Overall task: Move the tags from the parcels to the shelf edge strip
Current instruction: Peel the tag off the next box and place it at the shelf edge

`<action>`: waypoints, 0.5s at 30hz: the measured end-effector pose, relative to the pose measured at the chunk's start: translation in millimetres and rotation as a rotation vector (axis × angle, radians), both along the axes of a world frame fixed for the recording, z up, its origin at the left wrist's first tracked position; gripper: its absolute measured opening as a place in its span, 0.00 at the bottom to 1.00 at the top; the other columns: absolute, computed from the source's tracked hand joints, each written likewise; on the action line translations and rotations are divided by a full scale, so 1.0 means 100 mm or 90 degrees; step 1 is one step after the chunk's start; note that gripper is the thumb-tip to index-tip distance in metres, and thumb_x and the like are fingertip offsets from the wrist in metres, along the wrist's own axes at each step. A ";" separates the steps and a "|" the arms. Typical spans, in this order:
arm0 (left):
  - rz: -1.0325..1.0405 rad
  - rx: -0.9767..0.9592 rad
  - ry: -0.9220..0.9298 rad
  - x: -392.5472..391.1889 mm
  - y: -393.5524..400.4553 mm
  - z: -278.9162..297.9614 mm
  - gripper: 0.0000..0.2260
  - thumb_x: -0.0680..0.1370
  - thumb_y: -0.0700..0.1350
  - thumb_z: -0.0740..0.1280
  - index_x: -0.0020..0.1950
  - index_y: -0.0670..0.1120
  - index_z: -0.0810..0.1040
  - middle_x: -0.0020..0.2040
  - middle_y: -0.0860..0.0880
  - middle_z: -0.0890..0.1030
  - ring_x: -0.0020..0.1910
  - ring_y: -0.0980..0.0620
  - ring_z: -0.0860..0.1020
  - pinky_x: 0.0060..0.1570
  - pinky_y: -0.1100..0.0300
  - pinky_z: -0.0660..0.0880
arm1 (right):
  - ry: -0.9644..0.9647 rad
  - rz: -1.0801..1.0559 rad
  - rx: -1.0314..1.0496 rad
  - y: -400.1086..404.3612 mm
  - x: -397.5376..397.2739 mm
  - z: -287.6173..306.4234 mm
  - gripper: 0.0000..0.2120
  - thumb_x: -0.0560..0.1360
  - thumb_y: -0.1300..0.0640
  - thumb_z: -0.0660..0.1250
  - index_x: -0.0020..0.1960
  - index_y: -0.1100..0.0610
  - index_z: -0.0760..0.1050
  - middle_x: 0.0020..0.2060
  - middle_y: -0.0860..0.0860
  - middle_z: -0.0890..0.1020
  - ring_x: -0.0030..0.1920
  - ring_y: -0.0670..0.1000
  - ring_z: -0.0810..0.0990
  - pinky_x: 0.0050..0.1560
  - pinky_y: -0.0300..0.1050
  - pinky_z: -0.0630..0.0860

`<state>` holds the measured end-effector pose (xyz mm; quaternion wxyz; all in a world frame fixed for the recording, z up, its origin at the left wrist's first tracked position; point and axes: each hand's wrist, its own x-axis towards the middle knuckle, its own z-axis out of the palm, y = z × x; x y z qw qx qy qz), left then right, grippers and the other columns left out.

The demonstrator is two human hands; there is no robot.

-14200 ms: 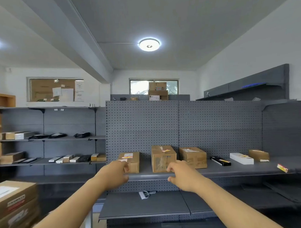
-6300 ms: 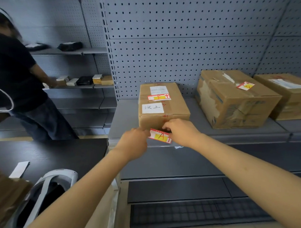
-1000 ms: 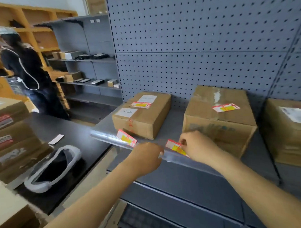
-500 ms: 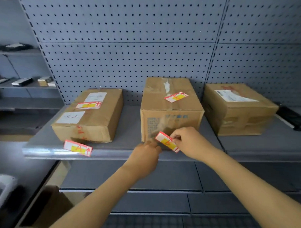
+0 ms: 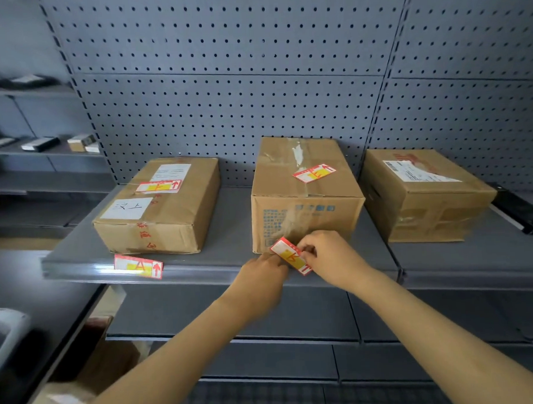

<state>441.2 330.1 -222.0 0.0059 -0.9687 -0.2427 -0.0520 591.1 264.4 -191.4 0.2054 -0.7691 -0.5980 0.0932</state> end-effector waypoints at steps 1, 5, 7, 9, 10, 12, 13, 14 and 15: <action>-0.006 0.001 0.006 -0.02 -0.01 0.00 0.14 0.76 0.37 0.60 0.59 0.43 0.77 0.62 0.45 0.76 0.59 0.44 0.74 0.53 0.52 0.72 | -0.018 -0.001 -0.003 0.00 -0.01 0.00 0.08 0.76 0.59 0.65 0.51 0.54 0.83 0.48 0.50 0.82 0.46 0.50 0.79 0.47 0.51 0.79; 0.001 -0.009 0.010 -0.03 -0.01 -0.04 0.15 0.76 0.36 0.59 0.61 0.43 0.76 0.62 0.44 0.75 0.57 0.43 0.75 0.51 0.51 0.73 | -0.112 0.018 -0.038 -0.01 -0.04 -0.04 0.10 0.78 0.55 0.63 0.55 0.50 0.81 0.52 0.49 0.81 0.52 0.51 0.79 0.46 0.47 0.77; 0.004 -0.013 0.007 -0.02 -0.01 -0.04 0.15 0.76 0.36 0.59 0.61 0.42 0.76 0.61 0.44 0.75 0.57 0.43 0.75 0.51 0.51 0.73 | -0.129 0.029 -0.050 -0.02 -0.04 -0.07 0.11 0.78 0.55 0.63 0.57 0.51 0.81 0.54 0.49 0.81 0.53 0.51 0.79 0.47 0.46 0.77; 0.010 -0.014 0.011 -0.02 0.00 -0.04 0.16 0.76 0.37 0.59 0.61 0.43 0.76 0.61 0.44 0.76 0.57 0.44 0.75 0.53 0.52 0.73 | -0.135 0.035 -0.056 -0.02 -0.05 -0.08 0.12 0.78 0.55 0.62 0.58 0.51 0.80 0.55 0.49 0.81 0.54 0.52 0.79 0.49 0.48 0.78; 0.010 -0.020 0.010 -0.03 0.01 -0.04 0.16 0.76 0.37 0.59 0.62 0.43 0.76 0.61 0.45 0.76 0.58 0.44 0.75 0.54 0.52 0.73 | -0.138 0.036 -0.057 -0.02 -0.05 -0.09 0.12 0.78 0.56 0.62 0.58 0.51 0.80 0.55 0.49 0.80 0.54 0.52 0.79 0.49 0.48 0.78; 0.005 -0.033 0.002 -0.04 0.02 -0.02 0.16 0.76 0.38 0.59 0.63 0.44 0.76 0.62 0.45 0.76 0.58 0.44 0.75 0.55 0.52 0.73 | -0.140 0.036 -0.059 -0.01 -0.04 -0.09 0.11 0.78 0.56 0.62 0.57 0.51 0.80 0.55 0.49 0.80 0.54 0.52 0.79 0.50 0.49 0.78; 0.003 -0.038 -0.001 -0.04 0.03 -0.01 0.16 0.76 0.38 0.59 0.63 0.45 0.76 0.62 0.46 0.76 0.59 0.44 0.75 0.56 0.52 0.73 | -0.139 0.034 -0.059 -0.01 -0.04 -0.09 0.11 0.78 0.56 0.62 0.57 0.51 0.80 0.55 0.49 0.80 0.54 0.52 0.79 0.50 0.49 0.78; 0.002 -0.044 -0.001 -0.05 0.03 0.00 0.16 0.77 0.39 0.59 0.63 0.45 0.76 0.63 0.46 0.76 0.59 0.45 0.75 0.56 0.53 0.73 | -0.138 0.032 -0.061 -0.01 -0.04 -0.09 0.11 0.78 0.56 0.62 0.57 0.52 0.80 0.55 0.50 0.80 0.54 0.52 0.79 0.50 0.50 0.78; 0.001 -0.049 -0.006 -0.06 0.03 0.01 0.16 0.77 0.39 0.59 0.63 0.45 0.76 0.63 0.47 0.76 0.60 0.45 0.75 0.56 0.53 0.73 | -0.136 0.031 -0.062 -0.01 -0.04 -0.09 0.11 0.78 0.56 0.63 0.57 0.52 0.80 0.55 0.50 0.80 0.54 0.52 0.79 0.50 0.50 0.78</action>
